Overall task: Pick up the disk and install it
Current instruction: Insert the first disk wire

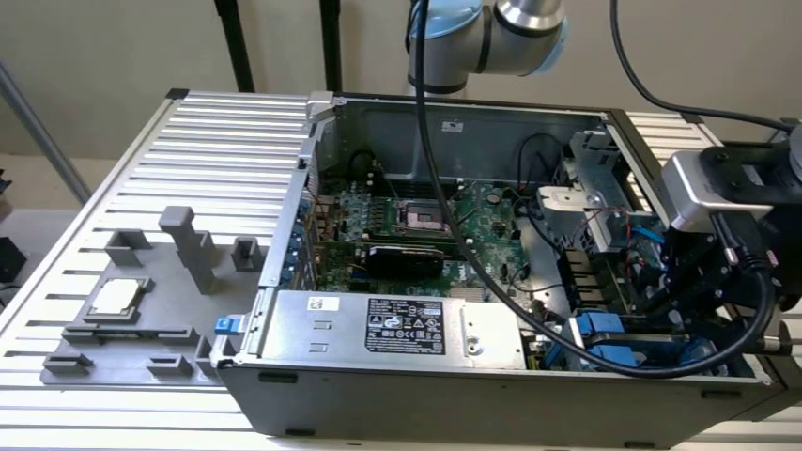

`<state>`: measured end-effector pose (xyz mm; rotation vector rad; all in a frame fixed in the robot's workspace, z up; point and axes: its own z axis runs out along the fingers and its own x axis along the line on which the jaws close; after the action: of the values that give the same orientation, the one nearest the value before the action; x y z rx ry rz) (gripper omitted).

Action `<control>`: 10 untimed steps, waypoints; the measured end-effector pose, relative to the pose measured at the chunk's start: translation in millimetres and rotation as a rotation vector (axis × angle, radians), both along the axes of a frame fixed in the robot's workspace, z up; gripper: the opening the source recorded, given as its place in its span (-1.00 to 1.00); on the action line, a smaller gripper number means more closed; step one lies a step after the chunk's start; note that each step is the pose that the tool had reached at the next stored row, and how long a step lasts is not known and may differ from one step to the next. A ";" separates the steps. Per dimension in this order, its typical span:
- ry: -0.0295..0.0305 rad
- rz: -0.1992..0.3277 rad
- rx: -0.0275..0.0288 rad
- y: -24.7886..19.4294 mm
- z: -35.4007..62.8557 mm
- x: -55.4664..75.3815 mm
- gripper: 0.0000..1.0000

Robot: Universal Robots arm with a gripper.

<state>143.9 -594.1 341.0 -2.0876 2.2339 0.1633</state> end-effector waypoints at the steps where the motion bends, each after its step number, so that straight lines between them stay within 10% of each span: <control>1: 0.0000 0.000 -0.0001 0.4 0.0 0.0 -0.67; 10: 0.0000 0.000 -0.0004 1.5 0.0 0.5 -0.67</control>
<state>144.3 -592.7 341.0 -2.0878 2.2341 0.1628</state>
